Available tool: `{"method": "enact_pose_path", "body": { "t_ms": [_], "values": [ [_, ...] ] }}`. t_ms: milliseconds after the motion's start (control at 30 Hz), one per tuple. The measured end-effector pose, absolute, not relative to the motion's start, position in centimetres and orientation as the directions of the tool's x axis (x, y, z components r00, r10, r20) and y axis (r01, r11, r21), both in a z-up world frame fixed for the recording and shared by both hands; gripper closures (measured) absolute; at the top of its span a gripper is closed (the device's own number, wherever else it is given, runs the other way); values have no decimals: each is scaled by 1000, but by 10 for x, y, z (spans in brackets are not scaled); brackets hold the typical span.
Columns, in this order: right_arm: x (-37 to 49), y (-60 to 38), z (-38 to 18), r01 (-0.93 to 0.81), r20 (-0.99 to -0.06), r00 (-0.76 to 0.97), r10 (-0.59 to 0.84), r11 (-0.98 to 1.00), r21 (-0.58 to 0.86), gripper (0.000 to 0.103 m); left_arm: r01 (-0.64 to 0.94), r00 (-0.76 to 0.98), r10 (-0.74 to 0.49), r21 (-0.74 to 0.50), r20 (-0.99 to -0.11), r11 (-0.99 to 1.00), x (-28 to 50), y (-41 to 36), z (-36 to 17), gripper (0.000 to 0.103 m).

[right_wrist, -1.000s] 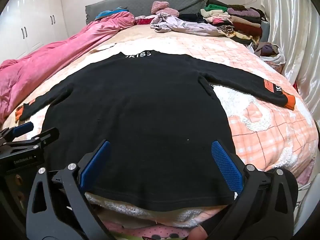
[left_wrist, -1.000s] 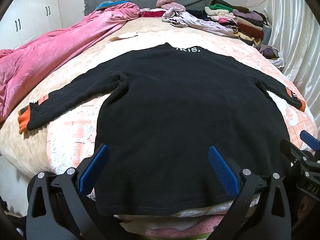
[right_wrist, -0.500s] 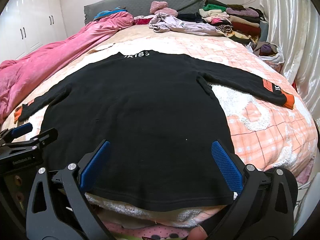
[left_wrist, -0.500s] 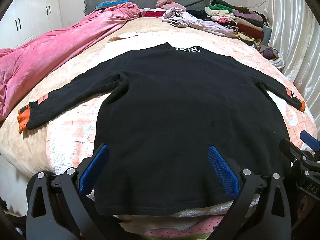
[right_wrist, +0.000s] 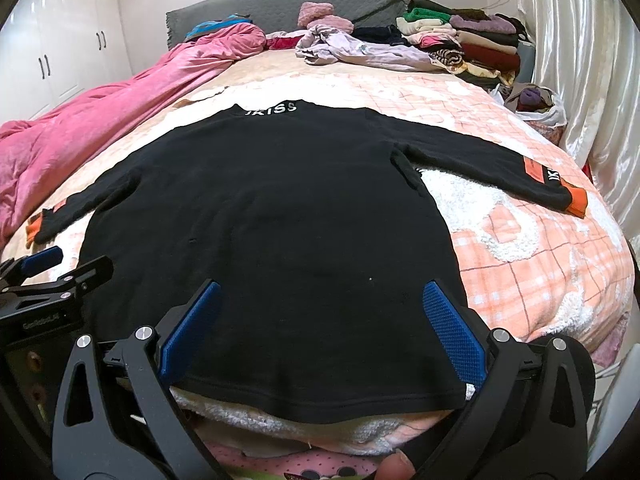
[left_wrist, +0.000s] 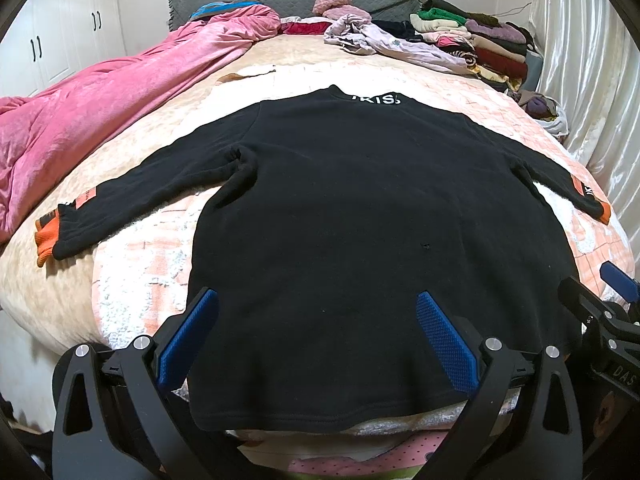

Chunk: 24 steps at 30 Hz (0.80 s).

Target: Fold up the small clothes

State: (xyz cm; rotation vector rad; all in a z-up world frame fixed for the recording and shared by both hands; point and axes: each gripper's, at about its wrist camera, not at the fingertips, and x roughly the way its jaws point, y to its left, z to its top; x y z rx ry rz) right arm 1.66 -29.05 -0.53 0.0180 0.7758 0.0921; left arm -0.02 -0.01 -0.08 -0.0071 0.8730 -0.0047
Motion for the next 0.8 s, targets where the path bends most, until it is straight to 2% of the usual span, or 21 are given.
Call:
{"method": "enact_pose_path", "body": {
  "t_ms": [800],
  "values": [
    [22,-294,0,-65,-696,713,79,997,46,8,22,634,-21,-9,-773,1000,6,-6,-2,4]
  ]
}}
